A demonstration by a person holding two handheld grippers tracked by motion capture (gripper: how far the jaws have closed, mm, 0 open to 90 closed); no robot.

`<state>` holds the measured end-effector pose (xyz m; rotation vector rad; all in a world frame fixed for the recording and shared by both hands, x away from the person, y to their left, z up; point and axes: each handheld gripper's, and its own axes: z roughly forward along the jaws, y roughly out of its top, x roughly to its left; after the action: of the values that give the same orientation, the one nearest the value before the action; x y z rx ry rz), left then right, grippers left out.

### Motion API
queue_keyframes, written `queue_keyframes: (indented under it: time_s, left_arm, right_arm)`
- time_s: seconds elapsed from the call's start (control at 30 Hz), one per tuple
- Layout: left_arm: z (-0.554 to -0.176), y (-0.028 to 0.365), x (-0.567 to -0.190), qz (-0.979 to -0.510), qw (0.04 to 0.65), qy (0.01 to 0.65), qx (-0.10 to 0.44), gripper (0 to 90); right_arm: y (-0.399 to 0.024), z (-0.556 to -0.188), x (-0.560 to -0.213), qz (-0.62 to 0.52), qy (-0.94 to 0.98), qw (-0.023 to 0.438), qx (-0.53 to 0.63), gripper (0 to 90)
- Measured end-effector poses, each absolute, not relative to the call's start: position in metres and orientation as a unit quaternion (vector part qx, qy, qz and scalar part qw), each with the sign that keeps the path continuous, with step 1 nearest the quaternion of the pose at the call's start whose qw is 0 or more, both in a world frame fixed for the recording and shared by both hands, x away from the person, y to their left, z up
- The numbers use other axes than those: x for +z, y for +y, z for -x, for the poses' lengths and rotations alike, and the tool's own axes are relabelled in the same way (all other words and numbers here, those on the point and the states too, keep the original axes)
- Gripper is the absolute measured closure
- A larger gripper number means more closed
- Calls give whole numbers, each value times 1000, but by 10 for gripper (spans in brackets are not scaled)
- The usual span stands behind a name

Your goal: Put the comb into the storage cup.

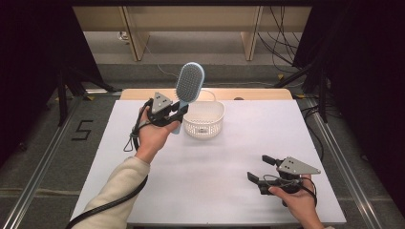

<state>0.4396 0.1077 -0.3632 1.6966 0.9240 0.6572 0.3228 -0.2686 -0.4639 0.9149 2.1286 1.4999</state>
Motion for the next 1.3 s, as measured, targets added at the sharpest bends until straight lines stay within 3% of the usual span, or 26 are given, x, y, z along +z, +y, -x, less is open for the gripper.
queue_keyframes:
  time_s: [1.3]
  left_arm:
    - [-454, 100, -353, -713, 521, 377, 280, 699]
  right_arm:
    - [-269, -323, -464, -325, 757, 189, 535, 147]
